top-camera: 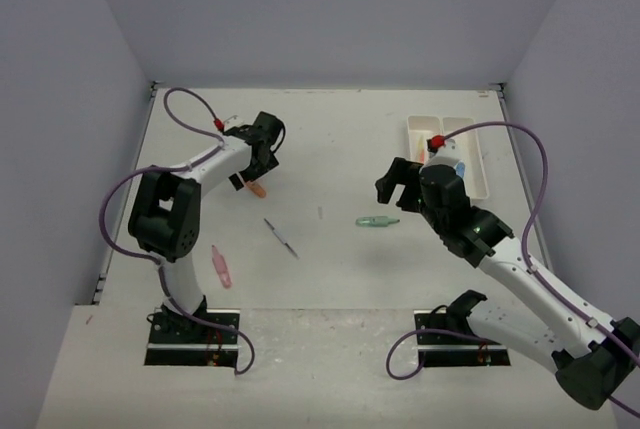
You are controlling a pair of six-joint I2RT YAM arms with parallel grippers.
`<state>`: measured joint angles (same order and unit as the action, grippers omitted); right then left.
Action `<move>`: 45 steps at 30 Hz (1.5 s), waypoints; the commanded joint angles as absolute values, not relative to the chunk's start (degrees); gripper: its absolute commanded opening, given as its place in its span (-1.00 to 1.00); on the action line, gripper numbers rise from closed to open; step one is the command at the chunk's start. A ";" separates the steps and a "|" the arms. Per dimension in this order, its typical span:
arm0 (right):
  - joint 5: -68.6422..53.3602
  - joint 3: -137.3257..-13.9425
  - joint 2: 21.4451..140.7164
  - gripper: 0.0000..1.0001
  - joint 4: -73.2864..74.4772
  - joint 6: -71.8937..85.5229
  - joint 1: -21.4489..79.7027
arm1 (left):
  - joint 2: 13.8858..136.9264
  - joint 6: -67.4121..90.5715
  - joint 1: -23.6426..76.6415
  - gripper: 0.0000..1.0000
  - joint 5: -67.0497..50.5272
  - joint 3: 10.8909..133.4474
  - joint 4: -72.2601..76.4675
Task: Sort the stationery into containers
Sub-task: Pick up the pen from the center of the board.
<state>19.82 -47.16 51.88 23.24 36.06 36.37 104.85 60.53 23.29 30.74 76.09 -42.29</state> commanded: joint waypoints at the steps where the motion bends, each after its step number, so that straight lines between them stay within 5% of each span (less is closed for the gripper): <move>1: 13.57 -45.41 52.22 0.89 18.01 32.71 36.56 | 110.17 64.63 23.03 0.54 31.93 79.74 -47.15; 6: 12.74 -46.13 53.87 0.85 17.40 31.20 36.56 | 110.19 66.36 23.03 0.42 30.59 75.68 -43.93; 12: 9.43 -44.88 51.85 0.82 14.88 30.76 36.56 | 112.09 63.69 22.62 -0.13 27.66 71.85 -37.14; 15: 4.57 -42.97 49.64 0.82 12.41 30.86 36.56 | 110.53 62.35 22.37 -0.22 25.95 67.26 -29.50; 18: 1.11 -41.63 47.96 0.82 10.34 31.47 36.56 | 108.28 61.43 21.82 -0.80 24.25 63.10 -24.55; 20: -2.45 -39.93 47.20 0.83 7.34 32.21 36.56 | 105.16 60.41 21.72 -1.00 22.97 59.94 -21.08; 26: -21.00 -35.36 50.33 0.95 -7.52 37.48 36.56 | 91.34 51.20 26.47 -1.00 19.40 54.76 -11.90; 31: -22.63 -34.48 54.34 0.96 -15.15 43.07 36.65 | 76.11 41.83 41.48 -1.00 16.71 51.24 -0.77; 38: -11.28 -37.24 51.68 0.58 -13.21 46.95 36.65 | 63.12 33.66 49.44 -1.00 3.89 38.14 23.20; 41: -13.35 -38.90 52.42 0.03 -13.39 46.09 36.83 | 61.16 34.51 49.54 -1.00 -2.55 34.60 27.56; 45: -13.12 -38.71 52.60 0.07 -14.06 44.60 38.09 | 59.49 34.07 50.53 -1.00 -3.51 34.90 28.14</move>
